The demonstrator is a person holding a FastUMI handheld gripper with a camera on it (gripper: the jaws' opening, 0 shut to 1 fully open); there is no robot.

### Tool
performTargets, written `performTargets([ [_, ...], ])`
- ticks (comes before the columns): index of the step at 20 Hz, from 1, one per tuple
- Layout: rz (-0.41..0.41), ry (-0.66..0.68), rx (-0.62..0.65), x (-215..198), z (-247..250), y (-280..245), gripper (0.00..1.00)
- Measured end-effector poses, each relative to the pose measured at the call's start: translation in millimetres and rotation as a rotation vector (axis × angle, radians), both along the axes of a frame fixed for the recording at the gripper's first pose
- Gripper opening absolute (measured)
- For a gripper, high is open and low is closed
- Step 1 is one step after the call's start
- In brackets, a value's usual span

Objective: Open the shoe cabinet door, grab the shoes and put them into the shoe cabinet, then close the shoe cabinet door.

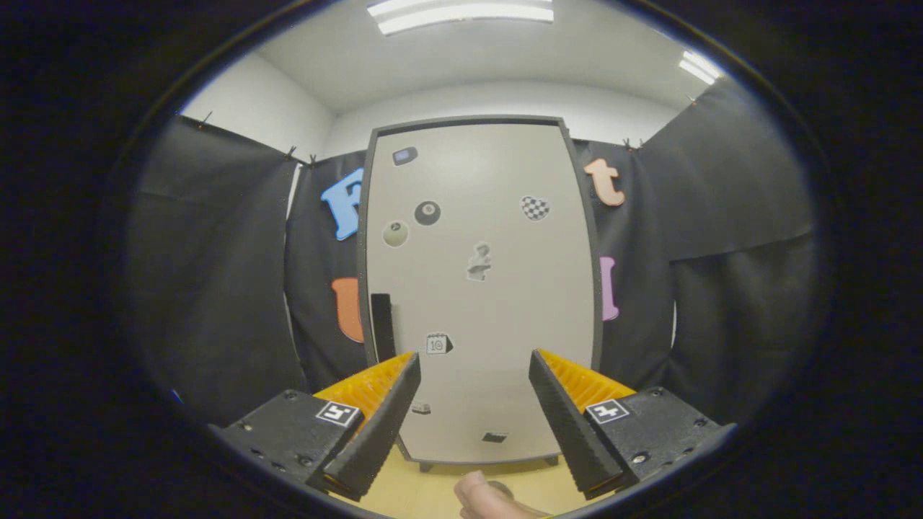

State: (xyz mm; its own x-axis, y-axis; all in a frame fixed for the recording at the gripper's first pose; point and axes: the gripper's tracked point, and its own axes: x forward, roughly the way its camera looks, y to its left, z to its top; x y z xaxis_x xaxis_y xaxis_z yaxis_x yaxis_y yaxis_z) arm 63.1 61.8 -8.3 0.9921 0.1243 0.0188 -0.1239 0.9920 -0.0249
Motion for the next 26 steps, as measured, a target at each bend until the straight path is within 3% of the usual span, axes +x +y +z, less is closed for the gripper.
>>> performTargets([
  [9,0.119,0.04,0.011,70.9,-5.9,86.5,0.99],
  [17,0.084,0.13,0.012,136.6,-38.5,133.5,0.99],
  [19,0.113,0.12,-0.007,142.6,-34.9,144.6,0.97],
  [20,0.108,0.099,-0.023,143.7,-31.0,145.4,0.86],
  [23,0.027,0.093,-0.069,159.9,-34.5,137.3,0.7],
  [24,0.006,0.13,-0.077,163.4,-42.6,133.3,0.55],
  [26,0.001,0.125,-0.06,166.5,-41.1,129.7,0.4],
])
